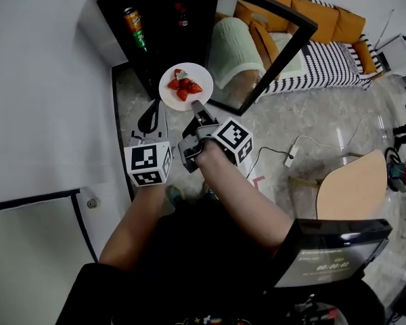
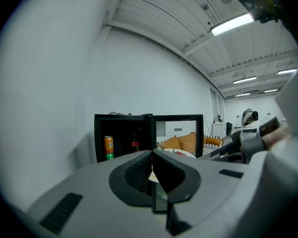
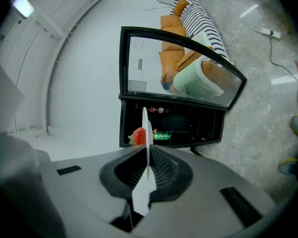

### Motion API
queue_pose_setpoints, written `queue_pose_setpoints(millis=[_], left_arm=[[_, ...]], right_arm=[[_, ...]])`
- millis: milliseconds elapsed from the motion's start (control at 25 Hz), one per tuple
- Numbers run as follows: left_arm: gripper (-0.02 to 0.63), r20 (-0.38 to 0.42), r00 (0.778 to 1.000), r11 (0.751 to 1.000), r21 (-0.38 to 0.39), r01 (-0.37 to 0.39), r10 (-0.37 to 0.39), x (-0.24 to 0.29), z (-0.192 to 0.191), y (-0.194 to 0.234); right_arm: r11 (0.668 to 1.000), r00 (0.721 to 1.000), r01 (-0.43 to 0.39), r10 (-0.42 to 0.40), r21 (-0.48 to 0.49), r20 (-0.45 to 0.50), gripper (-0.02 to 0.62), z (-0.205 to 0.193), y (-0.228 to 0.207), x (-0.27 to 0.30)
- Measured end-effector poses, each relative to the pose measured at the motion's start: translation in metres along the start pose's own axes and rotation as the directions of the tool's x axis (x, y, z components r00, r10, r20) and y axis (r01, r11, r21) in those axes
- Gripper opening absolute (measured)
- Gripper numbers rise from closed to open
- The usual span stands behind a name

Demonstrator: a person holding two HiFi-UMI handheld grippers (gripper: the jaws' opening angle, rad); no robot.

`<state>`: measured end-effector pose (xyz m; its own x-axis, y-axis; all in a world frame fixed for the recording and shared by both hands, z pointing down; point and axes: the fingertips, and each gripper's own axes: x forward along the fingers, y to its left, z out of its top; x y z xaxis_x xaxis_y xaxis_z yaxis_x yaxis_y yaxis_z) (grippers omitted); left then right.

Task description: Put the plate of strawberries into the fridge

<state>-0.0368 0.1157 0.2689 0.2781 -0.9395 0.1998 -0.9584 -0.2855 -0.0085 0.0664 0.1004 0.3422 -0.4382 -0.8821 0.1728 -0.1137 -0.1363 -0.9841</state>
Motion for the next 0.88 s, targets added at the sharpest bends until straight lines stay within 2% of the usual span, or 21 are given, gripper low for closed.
queue_pose_setpoints(millis=[200, 480, 880], left_arm=[[0.006, -0.001, 1.0, 1.0, 0.006, -0.015, 0.015, -0.004, -0.005, -0.014], [0.006, -0.023, 0.998, 0.998, 0.022, -0.066, 0.066, 0.011, 0.004, -0.046], [0.006, 0.012, 0.994, 0.994, 0.024, -0.106, 0.106, -0.012, -0.003, -0.064]], right_arm=[[1.0, 1.0, -0.009, 0.009, 0.0, -0.024, 0.02, 0.005, -0.006, -0.009], [1.0, 0.997, -0.014, 0.016, 0.023, -0.078, 0.02, 0.04, -0.004, -0.012], [0.998, 0.994, -0.049, 0.052, 0.029, -0.101, 0.021, 0.041, -0.011, -0.036]])
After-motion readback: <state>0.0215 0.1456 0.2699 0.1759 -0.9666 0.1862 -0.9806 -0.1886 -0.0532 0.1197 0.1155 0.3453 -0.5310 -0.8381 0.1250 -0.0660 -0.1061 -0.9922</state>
